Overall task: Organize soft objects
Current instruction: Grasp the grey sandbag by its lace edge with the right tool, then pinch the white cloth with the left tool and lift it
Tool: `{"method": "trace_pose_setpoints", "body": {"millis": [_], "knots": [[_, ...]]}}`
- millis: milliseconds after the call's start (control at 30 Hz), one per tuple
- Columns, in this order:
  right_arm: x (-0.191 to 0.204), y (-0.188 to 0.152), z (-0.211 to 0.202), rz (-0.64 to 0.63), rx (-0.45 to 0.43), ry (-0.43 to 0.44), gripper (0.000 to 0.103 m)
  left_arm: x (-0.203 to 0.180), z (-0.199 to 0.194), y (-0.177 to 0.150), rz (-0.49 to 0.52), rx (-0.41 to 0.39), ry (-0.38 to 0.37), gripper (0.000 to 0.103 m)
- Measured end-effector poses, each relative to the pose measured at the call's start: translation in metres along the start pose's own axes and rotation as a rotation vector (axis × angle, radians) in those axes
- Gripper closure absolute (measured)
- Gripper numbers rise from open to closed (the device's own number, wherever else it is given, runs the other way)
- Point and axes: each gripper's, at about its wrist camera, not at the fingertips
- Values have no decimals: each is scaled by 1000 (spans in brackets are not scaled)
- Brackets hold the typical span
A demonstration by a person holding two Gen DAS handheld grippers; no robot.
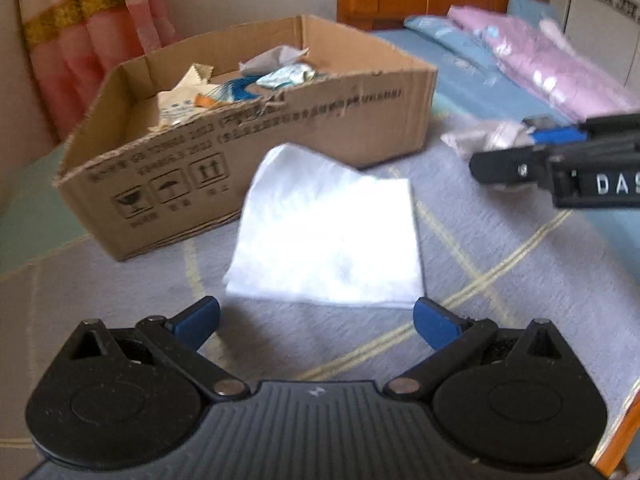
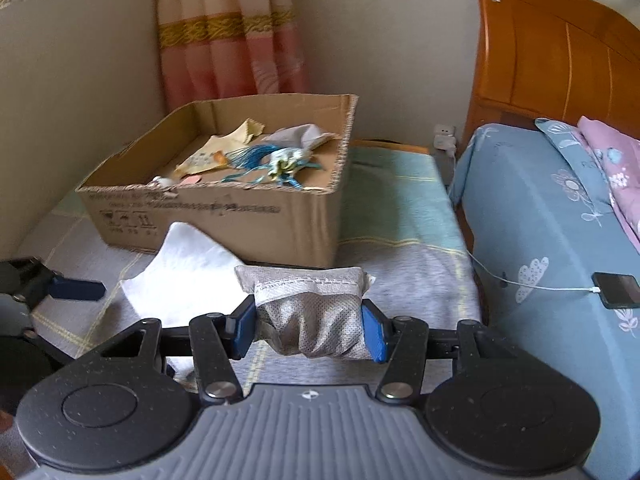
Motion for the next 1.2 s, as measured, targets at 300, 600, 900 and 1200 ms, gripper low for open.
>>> {"method": "trace_pose_setpoints", "body": {"millis": [300, 600, 900, 1200], "knots": [[-11, 4, -1, 26, -25, 20, 45, -18, 15, 22, 50, 19, -38, 0], [-19, 5, -3, 37, -38, 22, 45, -20, -7, 18, 22, 6, -20, 0], [-23, 5, -7, 48, -59, 32, 45, -26, 20, 42, -52, 29, -35, 1], [-32, 3, -12, 57, -67, 15, 45, -48, 31, 41, -15, -9, 141, 0]]}}
Point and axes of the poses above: each gripper's, at about its wrist camera, not at the fingertips, and z roughly the way its jaws point, x to its left, y to its top, and after that the axes turned 1 degree about -x, right-handed
